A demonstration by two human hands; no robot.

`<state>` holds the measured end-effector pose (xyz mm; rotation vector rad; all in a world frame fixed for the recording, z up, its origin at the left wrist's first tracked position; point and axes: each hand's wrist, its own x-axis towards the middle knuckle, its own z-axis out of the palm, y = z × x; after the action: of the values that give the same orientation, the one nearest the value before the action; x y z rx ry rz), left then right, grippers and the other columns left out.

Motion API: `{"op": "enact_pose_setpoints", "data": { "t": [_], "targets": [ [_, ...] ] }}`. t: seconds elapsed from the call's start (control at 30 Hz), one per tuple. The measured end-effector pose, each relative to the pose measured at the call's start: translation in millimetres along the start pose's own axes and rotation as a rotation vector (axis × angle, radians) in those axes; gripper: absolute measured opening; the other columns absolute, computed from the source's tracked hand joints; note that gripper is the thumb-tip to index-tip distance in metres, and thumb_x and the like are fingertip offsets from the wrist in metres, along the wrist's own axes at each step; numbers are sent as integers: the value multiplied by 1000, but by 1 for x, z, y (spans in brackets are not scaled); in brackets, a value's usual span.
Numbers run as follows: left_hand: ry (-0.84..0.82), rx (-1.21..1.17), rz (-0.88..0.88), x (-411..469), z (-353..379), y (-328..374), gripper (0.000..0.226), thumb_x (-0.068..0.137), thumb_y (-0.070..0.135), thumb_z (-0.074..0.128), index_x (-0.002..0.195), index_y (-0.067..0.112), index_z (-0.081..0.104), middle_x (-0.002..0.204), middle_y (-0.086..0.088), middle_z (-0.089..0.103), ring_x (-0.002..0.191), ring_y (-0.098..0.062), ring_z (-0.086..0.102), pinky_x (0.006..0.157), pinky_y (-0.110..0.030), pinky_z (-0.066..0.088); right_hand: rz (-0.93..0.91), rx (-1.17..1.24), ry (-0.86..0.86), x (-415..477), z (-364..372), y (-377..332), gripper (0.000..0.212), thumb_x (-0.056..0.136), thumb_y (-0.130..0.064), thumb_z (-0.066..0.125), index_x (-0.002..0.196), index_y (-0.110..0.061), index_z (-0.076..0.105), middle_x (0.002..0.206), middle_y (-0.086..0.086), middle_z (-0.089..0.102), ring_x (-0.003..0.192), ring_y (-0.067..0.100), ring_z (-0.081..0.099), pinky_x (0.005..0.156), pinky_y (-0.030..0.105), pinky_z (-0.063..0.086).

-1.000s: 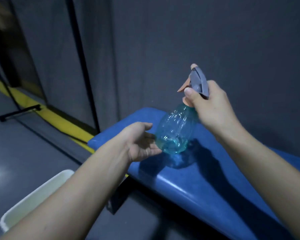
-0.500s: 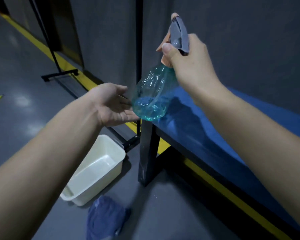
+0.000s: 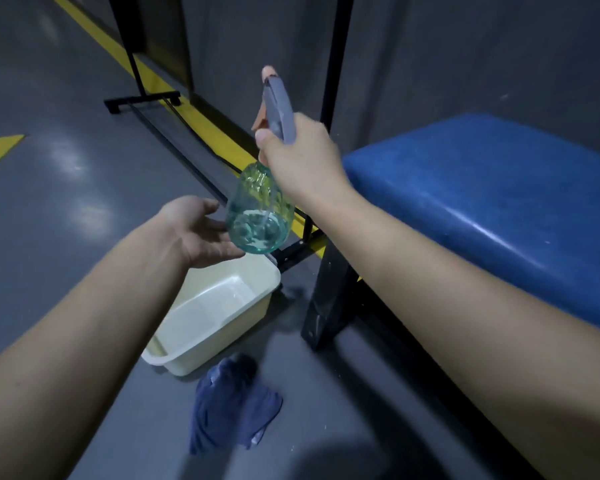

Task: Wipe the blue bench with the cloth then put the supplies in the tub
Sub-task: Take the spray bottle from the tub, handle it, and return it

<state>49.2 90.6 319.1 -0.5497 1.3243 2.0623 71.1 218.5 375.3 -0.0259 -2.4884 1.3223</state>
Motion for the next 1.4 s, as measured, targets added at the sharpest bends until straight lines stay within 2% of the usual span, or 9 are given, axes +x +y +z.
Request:
{"op": "enact_pose_setpoints", "data": {
  "t": [0.13, 0.33, 0.53, 0.73, 0.83, 0.93, 1.13, 1.3, 1.4],
  "targets": [
    [141, -132, -36, 52, -31, -16, 39, 101, 26, 28, 98, -6, 50, 102, -20, 57, 77, -30, 56, 78, -46, 47, 148, -103, -164, 7, 39, 26, 10, 89, -22, 52, 90, -15, 58, 77, 2, 54, 60, 18, 48, 42, 23, 33],
    [306, -159, -71, 118, -66, -44, 30, 98, 26, 38, 84, 3, 51, 80, -10, 50, 63, -19, 49, 58, -26, 43, 277, -84, -180, 12, 99, 77, 7, 85, -16, 62, 85, -8, 61, 83, 8, 60, 73, 26, 56, 55, 26, 44],
    [331, -25, -126, 157, -93, -64, 20, 91, 24, 46, 76, 12, 51, 96, -7, 50, 65, -19, 46, 61, -28, 43, 279, -145, -167, 10, 148, 116, 10, 85, -15, 64, 85, -5, 62, 86, 13, 65, 77, 28, 56, 62, 30, 40],
    [277, -38, -99, 174, -106, -83, 40, 98, 39, 36, 124, 9, 41, 82, -8, 46, 62, -20, 46, 56, -28, 42, 363, -172, -230, 14, 168, 147, 41, 88, -13, 58, 56, -23, 35, 75, 7, 52, 71, 26, 47, 46, 26, 28],
    [238, -87, -118, 182, -110, -88, 47, 98, 42, 36, 126, 5, 40, 91, -10, 48, 55, -20, 41, 44, -26, 42, 371, -225, -266, 16, 174, 155, 14, 93, -15, 53, 82, -11, 59, 94, 16, 61, 79, 27, 53, 61, 29, 40],
    [265, -29, -124, 188, -110, -89, 41, 97, 43, 39, 110, 4, 43, 95, -9, 45, 80, -24, 49, 66, -29, 47, 356, -279, -298, 23, 181, 162, 21, 94, -15, 52, 108, -1, 60, 109, 17, 64, 96, 32, 61, 72, 34, 47],
    [257, -80, -131, 198, -116, -91, 41, 95, 43, 42, 103, 3, 43, 83, -8, 40, 66, -20, 45, 63, -27, 45, 379, -291, -336, 26, 194, 170, 19, 93, -12, 51, 107, -3, 61, 110, 17, 65, 94, 32, 60, 70, 33, 43],
    [237, -73, -147, 195, -119, -90, 42, 95, 43, 41, 89, 3, 47, 97, -13, 44, 83, -24, 48, 63, -27, 44, 421, -267, -367, 19, 200, 180, 19, 92, -9, 51, 108, -3, 59, 109, 17, 66, 95, 35, 61, 72, 36, 48],
    [222, -79, -146, 190, -116, -86, 42, 97, 42, 39, 88, 1, 46, 84, -12, 44, 66, -24, 45, 54, -26, 43, 436, -270, -370, 19, 203, 183, 21, 92, -10, 49, 110, -2, 59, 111, 17, 65, 91, 31, 58, 70, 33, 44]
  ]
}}
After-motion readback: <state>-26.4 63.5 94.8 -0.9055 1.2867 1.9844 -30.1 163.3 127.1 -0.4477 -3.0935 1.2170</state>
